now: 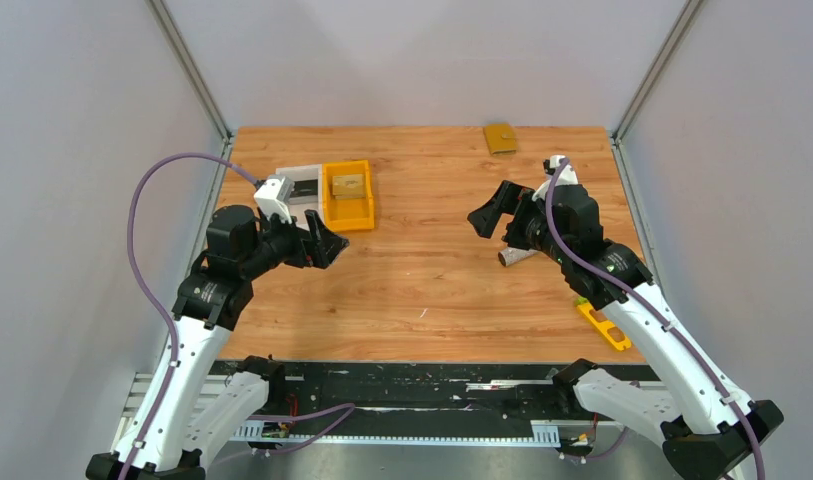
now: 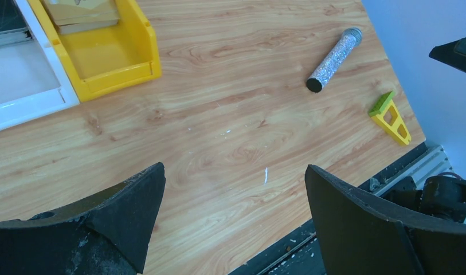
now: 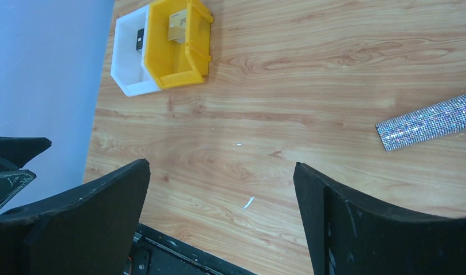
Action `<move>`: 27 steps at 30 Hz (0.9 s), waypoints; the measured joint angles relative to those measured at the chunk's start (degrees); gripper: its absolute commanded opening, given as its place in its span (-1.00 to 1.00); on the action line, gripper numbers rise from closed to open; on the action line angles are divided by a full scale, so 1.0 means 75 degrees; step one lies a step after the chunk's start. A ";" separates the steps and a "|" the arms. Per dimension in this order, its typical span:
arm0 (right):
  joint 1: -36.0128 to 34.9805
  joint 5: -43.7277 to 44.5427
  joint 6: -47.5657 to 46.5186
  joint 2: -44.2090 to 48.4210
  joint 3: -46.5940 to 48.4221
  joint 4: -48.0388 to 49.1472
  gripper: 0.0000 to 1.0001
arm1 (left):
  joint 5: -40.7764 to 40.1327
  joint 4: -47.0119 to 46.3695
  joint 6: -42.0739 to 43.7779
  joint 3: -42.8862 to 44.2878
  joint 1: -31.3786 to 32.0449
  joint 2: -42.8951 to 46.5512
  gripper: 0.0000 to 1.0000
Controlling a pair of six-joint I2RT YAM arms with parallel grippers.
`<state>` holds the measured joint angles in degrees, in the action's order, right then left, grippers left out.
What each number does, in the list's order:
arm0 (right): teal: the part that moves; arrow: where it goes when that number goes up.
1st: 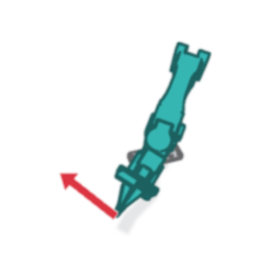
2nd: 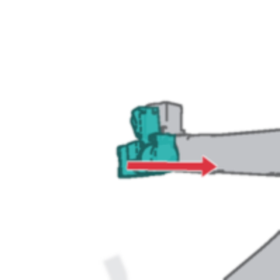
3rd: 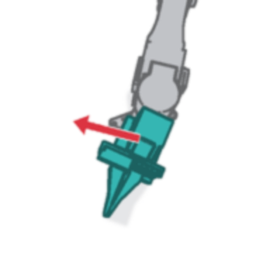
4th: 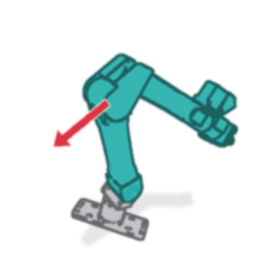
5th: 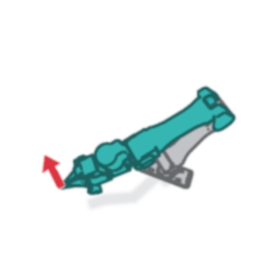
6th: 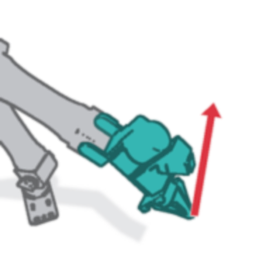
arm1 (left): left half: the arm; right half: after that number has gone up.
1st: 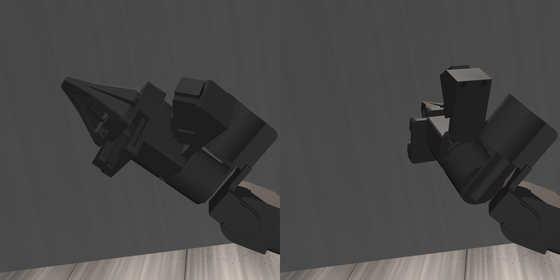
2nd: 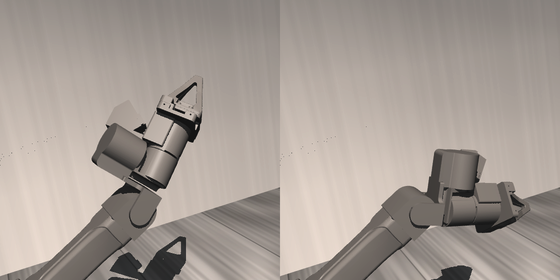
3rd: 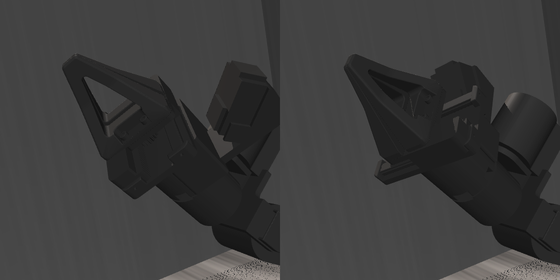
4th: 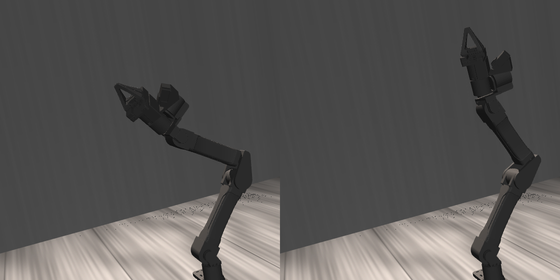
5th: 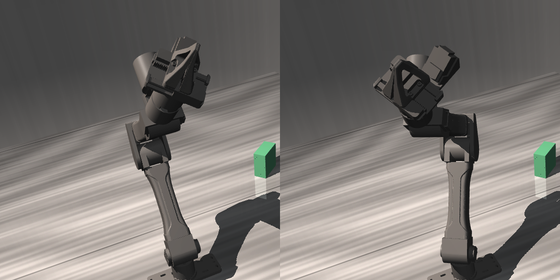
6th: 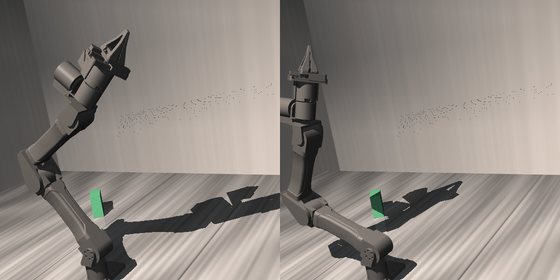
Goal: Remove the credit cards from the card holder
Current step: Move the card holder to the center of the board.
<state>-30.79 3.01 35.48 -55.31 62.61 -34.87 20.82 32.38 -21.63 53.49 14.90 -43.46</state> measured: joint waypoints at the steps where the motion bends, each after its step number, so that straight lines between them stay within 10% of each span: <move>1: 0.0000 0.0000 0.0000 0.0000 0.0000 0.0000 1.00 | -0.0015 0.0000 0.0000 0.0000 0.0000 0.0000 1.00; 18: 0.0251 0.0970 -0.1157 -0.0909 -0.0472 0.1839 0.99 | -0.0507 0.0003 0.0230 -0.0227 0.0000 0.0376 1.00; 27: 0.2337 0.0044 -0.1647 -0.4543 0.1489 0.3013 0.36 | -0.0740 0.0122 0.0388 -0.0358 0.0000 0.0539 1.00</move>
<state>-13.26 3.33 23.14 -89.38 73.78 -12.27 15.27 33.30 -18.72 50.81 14.90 -39.42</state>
